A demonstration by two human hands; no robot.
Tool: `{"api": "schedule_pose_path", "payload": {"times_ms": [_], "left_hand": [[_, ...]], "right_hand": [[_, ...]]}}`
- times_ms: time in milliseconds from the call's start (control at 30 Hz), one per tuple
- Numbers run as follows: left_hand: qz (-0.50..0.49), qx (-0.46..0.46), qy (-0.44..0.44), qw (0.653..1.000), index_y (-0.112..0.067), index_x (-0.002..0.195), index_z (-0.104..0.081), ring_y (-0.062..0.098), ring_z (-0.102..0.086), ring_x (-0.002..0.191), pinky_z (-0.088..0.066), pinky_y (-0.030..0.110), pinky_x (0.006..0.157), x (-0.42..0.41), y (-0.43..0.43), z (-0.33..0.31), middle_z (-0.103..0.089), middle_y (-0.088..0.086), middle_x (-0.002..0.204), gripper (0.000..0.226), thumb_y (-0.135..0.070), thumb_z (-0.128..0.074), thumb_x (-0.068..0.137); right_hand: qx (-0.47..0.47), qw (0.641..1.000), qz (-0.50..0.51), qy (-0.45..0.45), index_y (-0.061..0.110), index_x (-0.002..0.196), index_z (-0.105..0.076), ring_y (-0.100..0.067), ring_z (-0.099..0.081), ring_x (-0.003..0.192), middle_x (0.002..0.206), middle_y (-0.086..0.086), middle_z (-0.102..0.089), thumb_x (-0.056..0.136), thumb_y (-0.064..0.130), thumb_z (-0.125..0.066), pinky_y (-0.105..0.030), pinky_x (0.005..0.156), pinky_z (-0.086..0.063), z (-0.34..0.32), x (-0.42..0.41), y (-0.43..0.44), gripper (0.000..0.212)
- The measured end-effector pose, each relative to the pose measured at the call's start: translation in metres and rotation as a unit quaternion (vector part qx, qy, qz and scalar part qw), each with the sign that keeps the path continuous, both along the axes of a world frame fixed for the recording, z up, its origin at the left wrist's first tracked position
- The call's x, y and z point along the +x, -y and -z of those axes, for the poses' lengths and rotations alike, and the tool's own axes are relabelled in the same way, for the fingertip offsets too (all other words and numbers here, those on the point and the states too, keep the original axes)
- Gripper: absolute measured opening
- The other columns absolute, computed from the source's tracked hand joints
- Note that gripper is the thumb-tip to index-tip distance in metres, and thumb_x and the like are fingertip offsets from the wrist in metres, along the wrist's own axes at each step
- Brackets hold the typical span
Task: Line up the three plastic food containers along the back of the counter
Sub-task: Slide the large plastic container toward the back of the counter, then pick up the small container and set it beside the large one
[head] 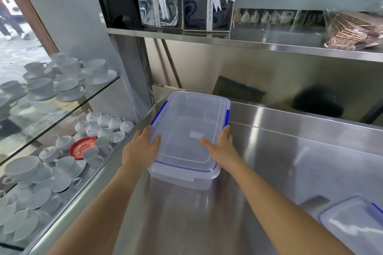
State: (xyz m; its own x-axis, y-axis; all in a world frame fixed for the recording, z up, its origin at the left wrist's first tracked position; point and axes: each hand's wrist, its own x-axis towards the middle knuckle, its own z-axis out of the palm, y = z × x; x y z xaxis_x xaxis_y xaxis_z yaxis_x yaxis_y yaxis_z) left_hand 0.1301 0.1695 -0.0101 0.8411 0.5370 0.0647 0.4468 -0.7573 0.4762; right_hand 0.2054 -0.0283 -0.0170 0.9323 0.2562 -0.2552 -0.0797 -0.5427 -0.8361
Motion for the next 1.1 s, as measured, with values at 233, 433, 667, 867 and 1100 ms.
{"api": "schedule_pose_path", "payload": {"times_ms": [233,433,667,867,1100], "left_hand": [[-0.010,0.117,-0.021,0.993,-0.010,0.128,-0.044,0.041,-0.055,0.111,-0.042,0.047,0.091,-0.006,0.008,-0.011,-0.058,0.018,0.123,0.048,-0.040,-0.041,0.092],[0.047,0.039,0.111,0.992,-0.008,0.131,-0.045,0.036,-0.047,0.121,-0.034,0.046,0.104,-0.009,0.073,-0.047,-0.055,0.016,0.131,0.052,-0.037,-0.053,0.088],[0.225,-0.116,0.045,0.966,-0.015,0.138,-0.034,0.028,-0.044,0.128,-0.035,0.041,0.106,-0.029,0.224,-0.046,-0.047,0.008,0.140,0.060,-0.043,-0.052,0.088],[0.219,-0.317,-0.241,0.891,-0.001,0.141,-0.018,0.029,-0.047,0.125,-0.041,0.035,0.101,-0.063,0.307,-0.014,-0.045,0.012,0.141,0.084,-0.051,-0.054,0.083],[0.237,-0.373,-0.194,0.876,-0.008,0.118,-0.033,0.022,-0.056,0.094,-0.049,0.038,0.086,-0.080,0.347,0.013,-0.053,0.001,0.097,0.050,-0.025,-0.063,0.082]], "right_hand": [[-0.098,0.993,-0.017,0.058,0.025,0.144,-0.014,-0.032,-0.032,0.138,0.153,-0.003,-0.027,0.076,0.064,-0.055,-0.057,0.112,-0.026,-0.012,-0.004,0.010,0.089],[-0.131,0.984,0.013,0.119,0.020,0.146,-0.021,-0.027,-0.027,0.141,0.156,-0.004,-0.023,0.084,0.053,-0.055,-0.051,0.114,-0.026,-0.040,-0.011,0.074,0.078],[-0.174,0.979,0.065,0.083,0.017,0.140,-0.037,-0.026,-0.038,0.135,0.149,-0.005,-0.039,0.078,0.054,-0.062,-0.050,0.112,-0.029,-0.037,-0.044,0.198,0.076],[-0.158,0.977,0.144,0.016,0.012,0.138,-0.042,-0.026,-0.046,0.128,0.144,-0.009,-0.045,0.078,0.038,-0.070,-0.038,0.106,-0.037,-0.032,-0.086,0.301,0.070],[-0.168,0.967,0.183,-0.061,0.013,0.139,-0.037,-0.029,-0.046,0.126,0.143,-0.014,-0.044,0.080,0.031,-0.071,-0.035,0.101,-0.037,-0.011,-0.114,0.366,0.071]]}}
